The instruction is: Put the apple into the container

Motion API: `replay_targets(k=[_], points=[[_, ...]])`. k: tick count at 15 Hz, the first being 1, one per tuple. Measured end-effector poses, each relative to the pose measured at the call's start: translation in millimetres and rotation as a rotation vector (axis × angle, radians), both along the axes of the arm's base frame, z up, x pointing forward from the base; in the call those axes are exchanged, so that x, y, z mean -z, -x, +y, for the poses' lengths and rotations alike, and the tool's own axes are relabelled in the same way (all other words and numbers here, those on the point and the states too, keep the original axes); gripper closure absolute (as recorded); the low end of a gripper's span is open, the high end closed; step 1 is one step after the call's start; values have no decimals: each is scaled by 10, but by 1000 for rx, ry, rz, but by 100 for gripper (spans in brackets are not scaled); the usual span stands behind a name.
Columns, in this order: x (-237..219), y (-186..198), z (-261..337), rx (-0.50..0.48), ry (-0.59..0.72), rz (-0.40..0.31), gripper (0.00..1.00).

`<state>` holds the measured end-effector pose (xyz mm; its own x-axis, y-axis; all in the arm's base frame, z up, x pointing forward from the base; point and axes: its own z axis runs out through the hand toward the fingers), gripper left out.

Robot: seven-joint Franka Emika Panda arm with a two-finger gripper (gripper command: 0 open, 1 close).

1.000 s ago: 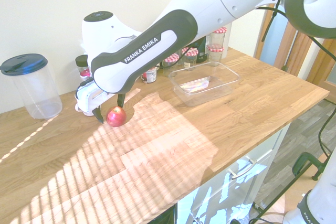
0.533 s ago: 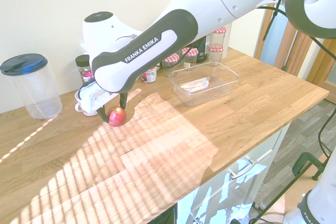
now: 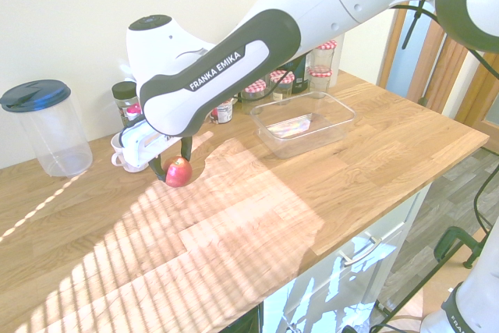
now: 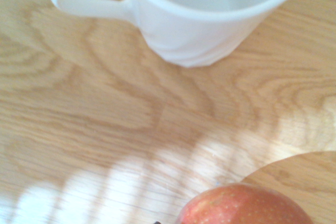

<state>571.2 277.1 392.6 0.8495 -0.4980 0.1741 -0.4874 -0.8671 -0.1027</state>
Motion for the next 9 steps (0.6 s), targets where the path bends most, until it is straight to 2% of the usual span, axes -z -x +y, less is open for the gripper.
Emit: replay_targets(k=[3, 6, 9], points=[[-721, -91, -335, 74, -5, -31, 100], [-1144, -115, -1166, 218, 47, 30, 100], [-1425, 35, -2126, 340, 68, 69, 100]])
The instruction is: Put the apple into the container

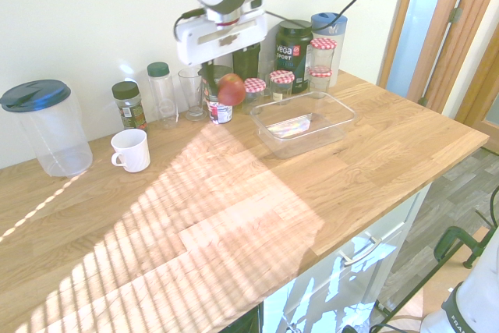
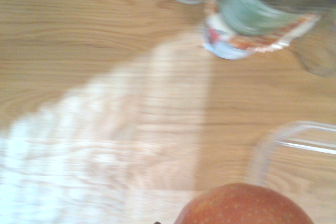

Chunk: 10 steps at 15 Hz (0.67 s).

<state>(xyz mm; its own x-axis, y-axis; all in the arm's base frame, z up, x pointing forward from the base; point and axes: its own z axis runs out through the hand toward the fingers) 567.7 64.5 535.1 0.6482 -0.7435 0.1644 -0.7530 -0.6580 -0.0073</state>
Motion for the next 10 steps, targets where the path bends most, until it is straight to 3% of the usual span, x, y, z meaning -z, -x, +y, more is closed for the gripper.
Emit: replay_targets(k=[4, 7, 10], points=[[250, 375, -1104, 114, -32, 41, 100], [668, 497, -1444, 158, -41, 62, 100], [1020, 506, -1529, 160, -52, 36, 100]])
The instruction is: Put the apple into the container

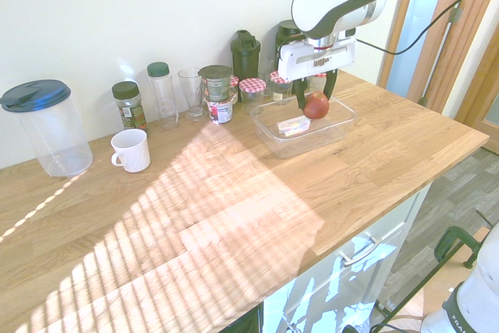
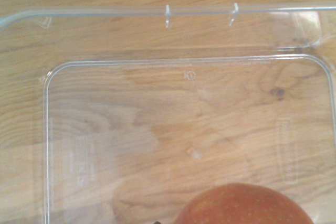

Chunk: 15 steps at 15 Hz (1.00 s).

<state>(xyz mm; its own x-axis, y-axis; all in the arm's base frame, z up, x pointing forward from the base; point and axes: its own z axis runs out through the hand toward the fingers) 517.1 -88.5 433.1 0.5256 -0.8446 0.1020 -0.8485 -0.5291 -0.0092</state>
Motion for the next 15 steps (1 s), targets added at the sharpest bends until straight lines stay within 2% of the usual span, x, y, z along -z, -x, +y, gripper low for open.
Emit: replay_targets(k=[5, 6, 15], points=[[346, -117, 6, -2, -8, -4, 100], [401, -139, 0, -2, -8, -3, 0], [567, -383, -44, 1, -4, 12, 0]])
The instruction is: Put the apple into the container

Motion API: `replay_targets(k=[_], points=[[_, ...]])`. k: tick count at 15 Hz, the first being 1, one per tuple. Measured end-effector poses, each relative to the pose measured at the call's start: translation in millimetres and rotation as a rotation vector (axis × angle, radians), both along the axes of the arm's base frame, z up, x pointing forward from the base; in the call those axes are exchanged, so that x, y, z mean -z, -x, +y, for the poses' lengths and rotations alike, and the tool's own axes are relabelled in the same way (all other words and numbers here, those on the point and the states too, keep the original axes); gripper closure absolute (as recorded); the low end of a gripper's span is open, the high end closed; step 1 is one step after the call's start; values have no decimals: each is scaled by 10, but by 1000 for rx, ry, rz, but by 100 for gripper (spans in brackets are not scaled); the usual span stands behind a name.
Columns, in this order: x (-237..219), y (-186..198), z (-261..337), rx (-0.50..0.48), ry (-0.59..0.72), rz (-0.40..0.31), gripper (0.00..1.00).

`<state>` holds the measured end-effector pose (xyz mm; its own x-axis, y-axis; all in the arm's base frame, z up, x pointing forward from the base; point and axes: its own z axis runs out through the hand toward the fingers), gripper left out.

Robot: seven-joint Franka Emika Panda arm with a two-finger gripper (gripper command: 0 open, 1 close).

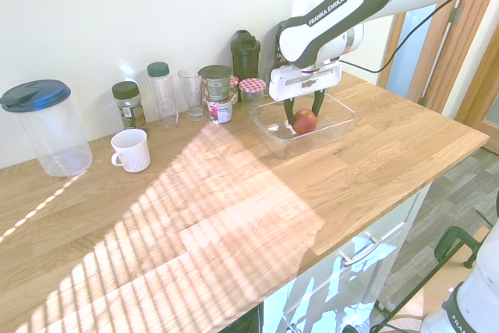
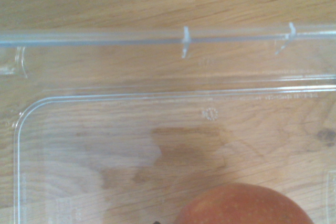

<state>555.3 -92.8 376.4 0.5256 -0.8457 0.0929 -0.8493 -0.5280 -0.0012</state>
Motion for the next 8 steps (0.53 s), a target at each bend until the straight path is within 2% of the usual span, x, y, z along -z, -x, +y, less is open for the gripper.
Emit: replay_targets(k=[5, 8], points=[[-242, -112, -21, -15, 5, -28, 0], [-968, -1, 242, -76, -6, -35, 0]])
